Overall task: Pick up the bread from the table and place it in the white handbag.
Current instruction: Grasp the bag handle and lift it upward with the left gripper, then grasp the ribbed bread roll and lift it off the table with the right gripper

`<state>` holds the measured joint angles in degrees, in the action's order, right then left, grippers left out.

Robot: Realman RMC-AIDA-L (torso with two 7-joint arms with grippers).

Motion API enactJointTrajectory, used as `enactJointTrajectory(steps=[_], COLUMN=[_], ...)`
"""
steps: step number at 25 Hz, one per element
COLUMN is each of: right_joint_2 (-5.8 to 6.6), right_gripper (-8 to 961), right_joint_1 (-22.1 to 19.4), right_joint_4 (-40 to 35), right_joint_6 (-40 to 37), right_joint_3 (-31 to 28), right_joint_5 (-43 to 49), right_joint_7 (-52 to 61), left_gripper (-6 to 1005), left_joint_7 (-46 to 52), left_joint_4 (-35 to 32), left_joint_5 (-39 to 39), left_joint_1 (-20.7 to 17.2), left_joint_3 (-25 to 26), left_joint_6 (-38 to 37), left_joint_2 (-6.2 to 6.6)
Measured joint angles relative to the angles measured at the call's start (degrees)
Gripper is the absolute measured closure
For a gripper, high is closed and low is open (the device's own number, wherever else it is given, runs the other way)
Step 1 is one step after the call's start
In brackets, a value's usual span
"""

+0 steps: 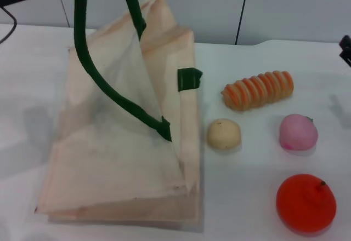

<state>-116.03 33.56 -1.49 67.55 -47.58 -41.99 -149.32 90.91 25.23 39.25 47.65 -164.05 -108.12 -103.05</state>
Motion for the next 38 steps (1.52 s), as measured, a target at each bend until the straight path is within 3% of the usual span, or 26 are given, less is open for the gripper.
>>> enactJointTrajectory(steps=[6,13,17,20,23,33,38], right_joint_2=[0.85,1.81,1.73,0.91,0.24,0.18,-0.35], right_gripper=[75,76,76,76,75,86,86], right_joint_1=[3.4,13.0,19.1,22.3,24.1,28.1,29.3], right_joint_4=[-1.2,-9.8,-16.1,-21.4,-24.4,-25.1,-23.8], right_joint_6=[2.0,4.9,6.8,6.8,7.1,5.2,-1.8], right_joint_3=[5.1,14.9,25.1,34.4,41.8,61.1,68.3], right_joint_5=[5.3,17.7,21.5,22.8,22.9,22.7,22.7], right_joint_7=[3.9,12.5,17.9,22.4,25.3,33.4,37.2], left_gripper=[853,854,854,855,855,855,855], left_joint_7=[0.4,1.7,2.1,2.1,2.7,2.8,2.8], left_joint_4=[0.8,1.3,1.3,1.3,1.3,1.1,1.0], left_joint_5=[-0.7,-1.9,-2.1,-3.0,-4.3,-4.5,-4.5], left_joint_1=[0.5,0.6,0.6,1.0,1.9,2.0,2.1], left_joint_3=[0.0,0.0,0.0,0.0,0.0,0.0,0.0], left_joint_6=[-0.3,1.1,1.1,1.1,1.1,1.8,1.8], left_joint_2=[0.55,0.19,0.37,0.44,0.39,0.23,0.15])
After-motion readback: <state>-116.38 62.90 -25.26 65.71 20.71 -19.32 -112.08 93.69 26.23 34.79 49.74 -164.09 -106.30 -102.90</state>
